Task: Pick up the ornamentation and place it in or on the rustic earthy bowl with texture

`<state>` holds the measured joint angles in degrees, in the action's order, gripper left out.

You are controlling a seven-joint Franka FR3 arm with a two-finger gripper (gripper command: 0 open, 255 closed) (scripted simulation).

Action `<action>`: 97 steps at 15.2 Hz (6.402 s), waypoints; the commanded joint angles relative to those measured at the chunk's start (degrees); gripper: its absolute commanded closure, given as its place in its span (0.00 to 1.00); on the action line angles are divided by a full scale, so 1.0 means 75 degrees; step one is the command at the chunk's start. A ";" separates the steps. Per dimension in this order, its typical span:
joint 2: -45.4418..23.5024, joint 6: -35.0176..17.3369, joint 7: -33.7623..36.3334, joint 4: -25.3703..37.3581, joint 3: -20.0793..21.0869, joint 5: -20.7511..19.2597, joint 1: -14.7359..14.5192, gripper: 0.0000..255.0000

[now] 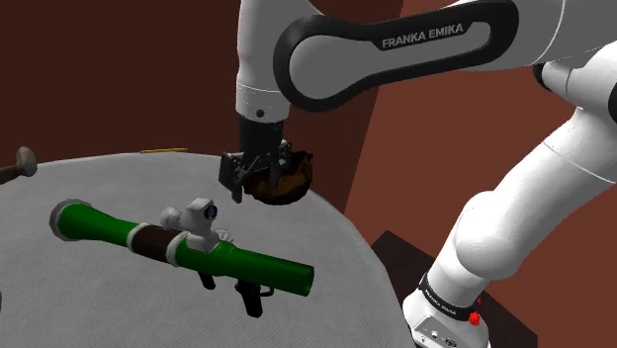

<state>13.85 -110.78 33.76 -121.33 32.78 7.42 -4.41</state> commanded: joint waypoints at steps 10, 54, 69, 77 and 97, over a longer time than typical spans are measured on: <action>-0.2404 -0.0593 0.1857 0.1117 0.0863 -0.1497 -0.0286 0.00; -0.2024 0.1339 0.1632 0.2762 0.0858 -0.1213 -0.0235 1.00; -0.1049 0.2179 0.0419 0.2826 0.0278 -0.0658 0.0303 1.00; 0.0045 0.2165 -0.1366 0.1795 -0.0853 -0.0298 0.0852 1.00; 0.0332 0.0657 -0.2009 -0.0010 -0.1187 -0.0238 0.0989 1.00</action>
<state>16.34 -105.61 18.73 -121.18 23.89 5.63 3.00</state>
